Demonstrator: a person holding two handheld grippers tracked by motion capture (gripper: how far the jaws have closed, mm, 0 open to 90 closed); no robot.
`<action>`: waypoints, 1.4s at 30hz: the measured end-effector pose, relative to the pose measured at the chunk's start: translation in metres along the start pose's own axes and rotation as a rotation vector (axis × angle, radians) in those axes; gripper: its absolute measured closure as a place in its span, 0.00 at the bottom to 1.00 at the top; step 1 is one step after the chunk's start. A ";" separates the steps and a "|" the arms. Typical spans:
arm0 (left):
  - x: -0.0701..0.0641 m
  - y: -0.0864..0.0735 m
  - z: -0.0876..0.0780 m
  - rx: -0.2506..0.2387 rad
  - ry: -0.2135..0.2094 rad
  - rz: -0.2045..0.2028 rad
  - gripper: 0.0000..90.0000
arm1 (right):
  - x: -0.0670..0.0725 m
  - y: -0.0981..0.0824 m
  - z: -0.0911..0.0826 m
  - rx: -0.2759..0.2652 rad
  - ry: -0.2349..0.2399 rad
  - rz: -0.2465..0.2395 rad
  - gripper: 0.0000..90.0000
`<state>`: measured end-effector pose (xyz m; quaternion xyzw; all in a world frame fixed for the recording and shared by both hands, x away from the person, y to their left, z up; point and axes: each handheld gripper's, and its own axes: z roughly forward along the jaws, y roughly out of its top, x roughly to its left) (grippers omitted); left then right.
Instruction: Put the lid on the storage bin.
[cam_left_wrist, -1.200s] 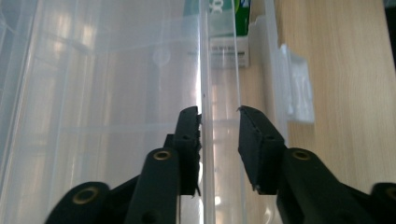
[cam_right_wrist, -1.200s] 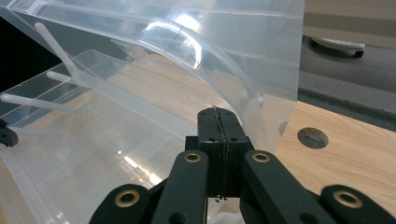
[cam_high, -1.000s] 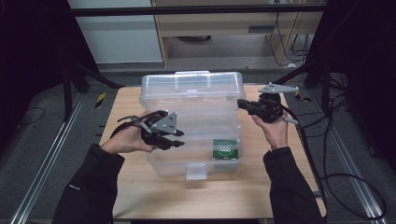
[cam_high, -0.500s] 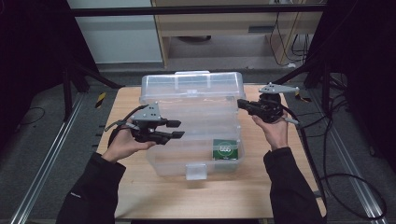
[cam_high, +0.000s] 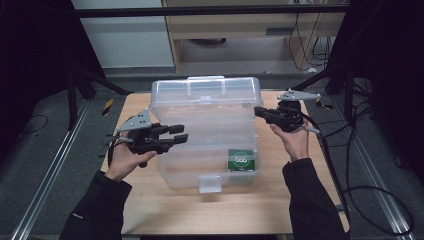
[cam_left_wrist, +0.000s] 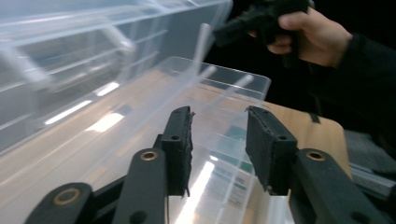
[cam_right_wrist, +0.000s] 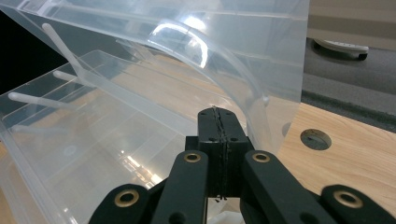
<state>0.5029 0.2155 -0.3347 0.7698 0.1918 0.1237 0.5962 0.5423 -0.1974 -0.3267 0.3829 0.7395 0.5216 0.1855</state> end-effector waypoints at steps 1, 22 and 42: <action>0.001 -0.001 -0.003 -0.011 0.023 -0.012 0.70 | 0.000 0.000 0.000 0.002 0.000 -0.002 1.00; 0.030 -0.003 -0.039 -0.090 0.384 -0.192 0.99 | 0.002 -0.003 -0.005 0.009 0.022 -0.004 1.00; 0.030 -0.002 -0.041 -0.074 0.381 -0.204 0.99 | 0.020 -0.031 -0.010 0.092 0.127 -0.044 1.00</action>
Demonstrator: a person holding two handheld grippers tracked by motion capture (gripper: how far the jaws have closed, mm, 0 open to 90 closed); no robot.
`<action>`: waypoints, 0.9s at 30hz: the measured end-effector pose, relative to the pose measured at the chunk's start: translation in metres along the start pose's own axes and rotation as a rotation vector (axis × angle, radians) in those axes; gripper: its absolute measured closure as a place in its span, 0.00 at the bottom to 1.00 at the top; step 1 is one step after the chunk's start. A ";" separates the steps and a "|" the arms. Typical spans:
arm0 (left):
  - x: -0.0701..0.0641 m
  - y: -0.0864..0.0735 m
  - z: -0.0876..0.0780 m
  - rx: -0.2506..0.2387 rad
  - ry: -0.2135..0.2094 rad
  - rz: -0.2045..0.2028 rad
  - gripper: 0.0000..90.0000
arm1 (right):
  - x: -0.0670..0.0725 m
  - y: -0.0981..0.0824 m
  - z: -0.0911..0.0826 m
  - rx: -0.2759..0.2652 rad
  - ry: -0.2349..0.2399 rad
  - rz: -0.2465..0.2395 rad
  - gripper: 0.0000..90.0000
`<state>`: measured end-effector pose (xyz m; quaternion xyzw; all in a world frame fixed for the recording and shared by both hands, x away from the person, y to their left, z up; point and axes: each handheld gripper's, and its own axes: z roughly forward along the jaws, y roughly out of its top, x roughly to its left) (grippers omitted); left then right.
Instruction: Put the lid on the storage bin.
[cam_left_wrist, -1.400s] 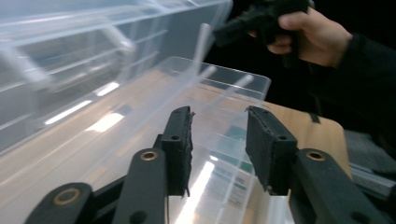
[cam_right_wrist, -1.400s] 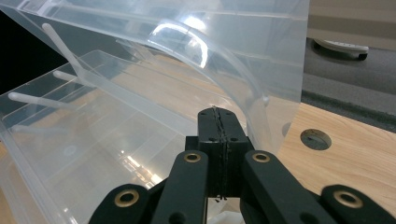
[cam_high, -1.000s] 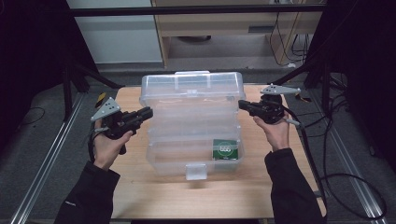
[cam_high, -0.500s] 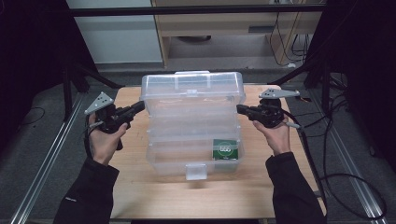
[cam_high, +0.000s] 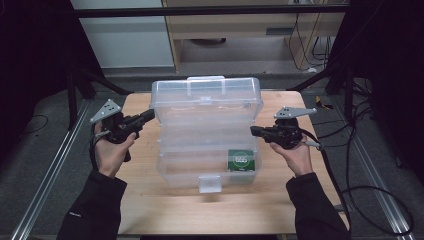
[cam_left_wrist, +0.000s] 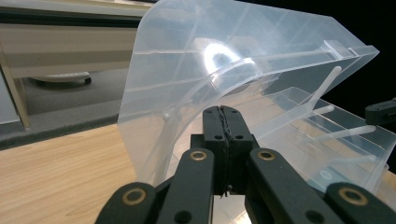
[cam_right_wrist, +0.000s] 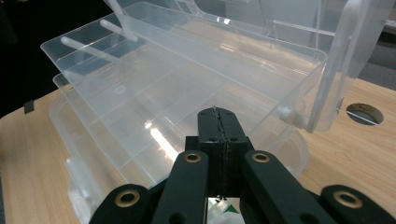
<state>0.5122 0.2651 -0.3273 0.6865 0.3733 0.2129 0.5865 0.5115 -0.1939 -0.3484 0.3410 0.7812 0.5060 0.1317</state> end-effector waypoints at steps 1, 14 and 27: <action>0.000 0.000 0.000 -0.002 -0.002 0.003 0.99 | 0.000 -0.001 0.000 -0.001 0.001 -0.002 1.00; -0.005 -0.008 -0.005 0.006 -0.011 0.037 0.99 | 0.004 -0.008 0.002 0.009 0.022 -0.006 1.00; -0.012 -0.020 -0.011 0.047 -0.032 0.101 0.99 | 0.002 -0.011 -0.008 -0.050 0.005 0.005 1.00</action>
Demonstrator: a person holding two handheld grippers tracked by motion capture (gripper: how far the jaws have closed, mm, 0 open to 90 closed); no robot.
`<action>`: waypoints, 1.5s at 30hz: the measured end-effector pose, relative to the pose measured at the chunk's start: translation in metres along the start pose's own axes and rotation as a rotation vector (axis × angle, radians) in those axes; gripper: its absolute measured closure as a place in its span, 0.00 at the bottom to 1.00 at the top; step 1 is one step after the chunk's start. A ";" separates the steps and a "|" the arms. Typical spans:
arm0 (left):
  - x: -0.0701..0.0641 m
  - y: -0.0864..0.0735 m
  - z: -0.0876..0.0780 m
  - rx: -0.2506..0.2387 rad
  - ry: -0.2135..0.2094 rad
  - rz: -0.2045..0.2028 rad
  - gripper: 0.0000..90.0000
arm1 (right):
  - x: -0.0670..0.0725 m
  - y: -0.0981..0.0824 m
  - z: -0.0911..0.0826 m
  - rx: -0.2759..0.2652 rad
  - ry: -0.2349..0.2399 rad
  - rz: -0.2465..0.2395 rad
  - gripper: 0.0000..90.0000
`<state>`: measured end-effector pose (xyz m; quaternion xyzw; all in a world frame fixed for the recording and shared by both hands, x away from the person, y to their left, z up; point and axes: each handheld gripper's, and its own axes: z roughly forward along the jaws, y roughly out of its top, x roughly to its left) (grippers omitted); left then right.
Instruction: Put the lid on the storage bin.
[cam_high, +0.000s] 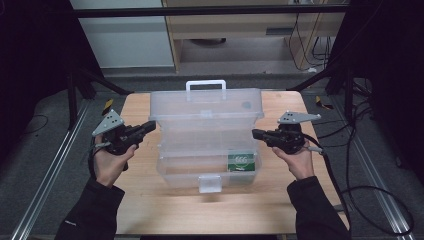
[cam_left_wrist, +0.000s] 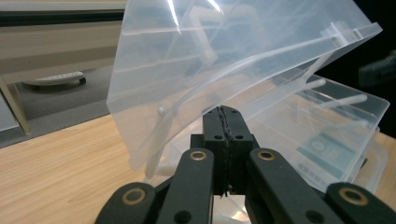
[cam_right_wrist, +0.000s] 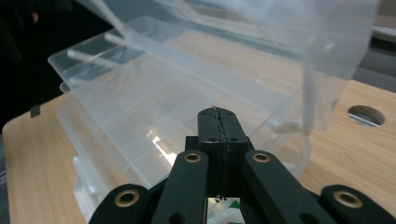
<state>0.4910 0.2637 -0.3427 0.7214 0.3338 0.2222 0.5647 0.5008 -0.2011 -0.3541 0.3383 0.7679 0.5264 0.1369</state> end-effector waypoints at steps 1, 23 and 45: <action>-0.001 -0.001 0.000 0.004 -0.001 0.003 0.99 | -0.001 0.000 -0.002 -0.007 -0.009 0.007 1.00; -0.013 -0.025 -0.012 0.095 -0.018 0.046 0.99 | -0.005 -0.010 -0.014 0.020 -0.063 0.021 1.00; -0.011 -0.057 -0.014 0.217 -0.028 0.039 0.98 | 0.004 -0.037 -0.015 0.143 -0.091 -0.028 1.00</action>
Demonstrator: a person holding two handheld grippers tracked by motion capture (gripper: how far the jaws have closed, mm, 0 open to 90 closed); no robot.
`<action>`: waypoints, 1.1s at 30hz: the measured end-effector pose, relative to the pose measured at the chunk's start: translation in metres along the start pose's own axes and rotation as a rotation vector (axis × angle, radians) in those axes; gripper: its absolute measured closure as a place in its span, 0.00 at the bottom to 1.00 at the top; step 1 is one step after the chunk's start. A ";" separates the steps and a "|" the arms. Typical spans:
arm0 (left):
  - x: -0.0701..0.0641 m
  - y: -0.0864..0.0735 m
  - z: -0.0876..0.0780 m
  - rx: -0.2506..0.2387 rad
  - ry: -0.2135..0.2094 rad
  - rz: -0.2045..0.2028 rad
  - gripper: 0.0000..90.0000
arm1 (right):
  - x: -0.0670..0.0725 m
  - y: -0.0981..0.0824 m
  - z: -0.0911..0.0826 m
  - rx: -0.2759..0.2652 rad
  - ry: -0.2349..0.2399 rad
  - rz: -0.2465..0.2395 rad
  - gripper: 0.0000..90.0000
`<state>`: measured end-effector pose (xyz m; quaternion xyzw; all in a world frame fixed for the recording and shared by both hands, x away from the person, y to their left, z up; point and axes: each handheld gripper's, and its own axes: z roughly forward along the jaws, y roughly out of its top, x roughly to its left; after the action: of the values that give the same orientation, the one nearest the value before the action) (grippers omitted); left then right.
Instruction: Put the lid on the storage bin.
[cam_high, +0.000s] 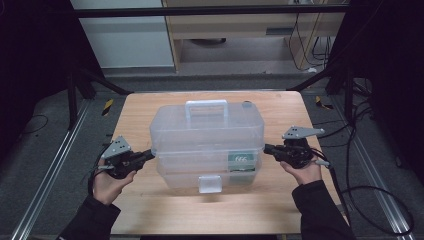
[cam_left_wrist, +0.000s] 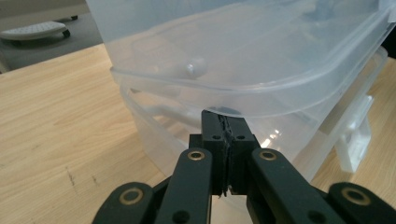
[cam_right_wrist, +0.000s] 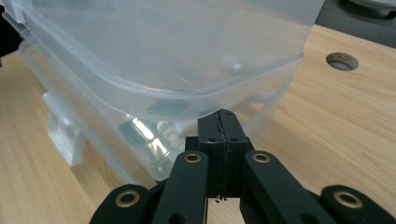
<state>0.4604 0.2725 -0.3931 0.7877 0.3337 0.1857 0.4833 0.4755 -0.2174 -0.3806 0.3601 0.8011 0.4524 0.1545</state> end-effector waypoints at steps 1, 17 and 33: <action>0.000 -0.001 0.001 0.006 -0.001 0.002 0.98 | 0.001 -0.002 0.000 0.006 -0.002 -0.001 1.00; 0.022 -0.033 0.013 0.151 0.067 -0.021 0.98 | 0.001 -0.023 0.005 0.082 -0.053 -0.019 1.00; 0.052 -0.052 0.009 0.111 0.261 -0.102 0.63 | -0.040 -0.058 0.012 0.096 -0.330 0.055 0.57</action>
<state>0.4850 0.3198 -0.4449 0.7645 0.4428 0.2431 0.4005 0.4842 -0.2580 -0.4388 0.4581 0.7756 0.3523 0.2541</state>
